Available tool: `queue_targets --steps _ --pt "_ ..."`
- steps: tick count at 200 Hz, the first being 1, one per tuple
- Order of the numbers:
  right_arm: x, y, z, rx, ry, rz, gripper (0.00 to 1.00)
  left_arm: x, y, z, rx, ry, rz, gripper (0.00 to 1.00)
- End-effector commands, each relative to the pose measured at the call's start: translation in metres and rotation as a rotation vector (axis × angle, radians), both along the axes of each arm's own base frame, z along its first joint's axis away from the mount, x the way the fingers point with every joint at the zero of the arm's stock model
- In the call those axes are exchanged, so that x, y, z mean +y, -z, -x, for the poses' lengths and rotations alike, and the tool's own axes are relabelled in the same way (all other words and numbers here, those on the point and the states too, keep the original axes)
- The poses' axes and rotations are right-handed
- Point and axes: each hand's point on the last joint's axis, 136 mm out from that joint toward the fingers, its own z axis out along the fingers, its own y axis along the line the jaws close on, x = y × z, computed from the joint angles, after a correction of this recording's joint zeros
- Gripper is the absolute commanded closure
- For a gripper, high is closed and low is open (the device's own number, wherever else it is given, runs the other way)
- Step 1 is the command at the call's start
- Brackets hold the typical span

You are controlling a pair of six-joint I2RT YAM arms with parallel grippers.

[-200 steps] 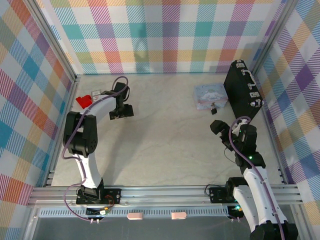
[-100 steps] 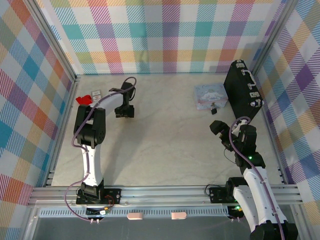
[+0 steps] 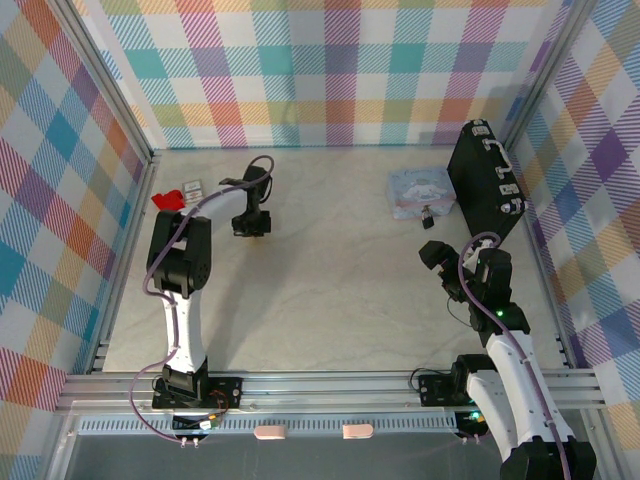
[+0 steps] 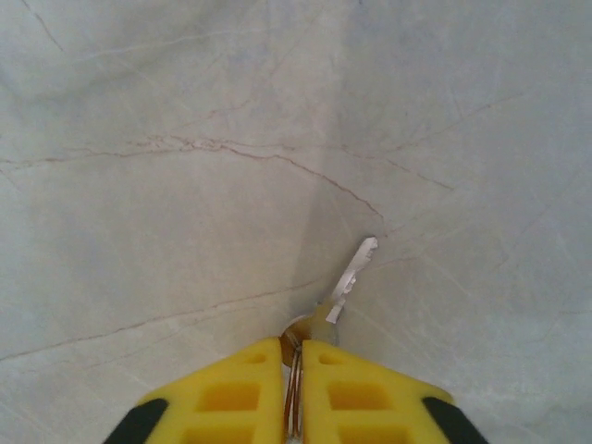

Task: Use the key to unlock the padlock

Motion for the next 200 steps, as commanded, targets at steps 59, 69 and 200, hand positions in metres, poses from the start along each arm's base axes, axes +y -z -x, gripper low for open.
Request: queue_targets --steps 59,69,200 --pt "0.023 -0.002 -0.003 0.010 -0.061 -0.115 0.01 -0.039 -0.037 0.026 -0.127 -0.158 0.357 1.00" --pt "0.030 -0.004 -0.003 0.003 -0.074 -0.129 0.01 -0.046 -0.047 0.032 -0.153 -0.190 0.435 1.00" --pt "0.207 -0.070 0.003 -0.255 -0.464 -0.357 0.29 -0.144 -0.167 0.139 -0.322 -0.348 1.057 1.00"
